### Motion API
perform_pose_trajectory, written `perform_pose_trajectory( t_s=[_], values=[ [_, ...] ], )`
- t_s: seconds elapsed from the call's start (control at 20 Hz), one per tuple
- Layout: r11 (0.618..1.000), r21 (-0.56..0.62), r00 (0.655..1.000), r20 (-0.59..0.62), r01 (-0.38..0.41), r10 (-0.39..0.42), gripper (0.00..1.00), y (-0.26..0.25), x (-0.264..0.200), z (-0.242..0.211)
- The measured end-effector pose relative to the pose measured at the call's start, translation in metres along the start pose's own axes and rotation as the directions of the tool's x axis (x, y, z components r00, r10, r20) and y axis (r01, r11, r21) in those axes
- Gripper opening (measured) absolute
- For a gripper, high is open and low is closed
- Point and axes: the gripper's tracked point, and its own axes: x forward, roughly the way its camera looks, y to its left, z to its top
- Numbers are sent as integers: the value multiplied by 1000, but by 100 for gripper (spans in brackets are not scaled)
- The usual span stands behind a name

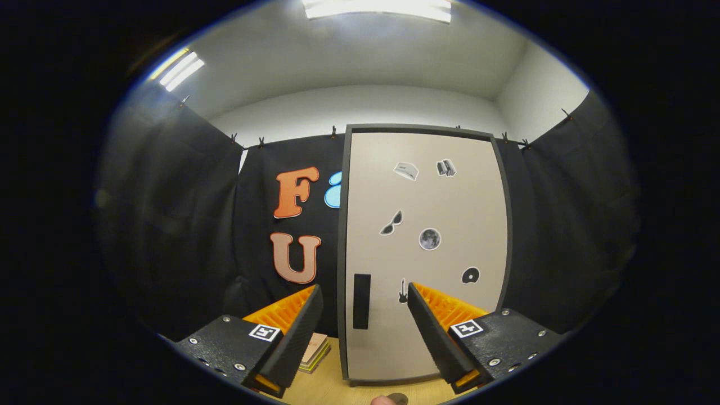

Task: Open the shoe cabinet door, grab the shoes and put them into the shoe cabinet, then close the shoe cabinet door.

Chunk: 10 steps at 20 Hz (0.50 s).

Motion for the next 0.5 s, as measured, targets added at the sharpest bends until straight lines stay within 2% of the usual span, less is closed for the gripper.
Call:
perform_pose_trajectory(
  t_s=[0.25, 0.5],
  values=[
    [1000, 6, 1000, -22, 11, -11, 94, -2, 52, -24],
    [1000, 5, 998, -69, -10, 10, 88, 4, 99, -54]
  ],
)
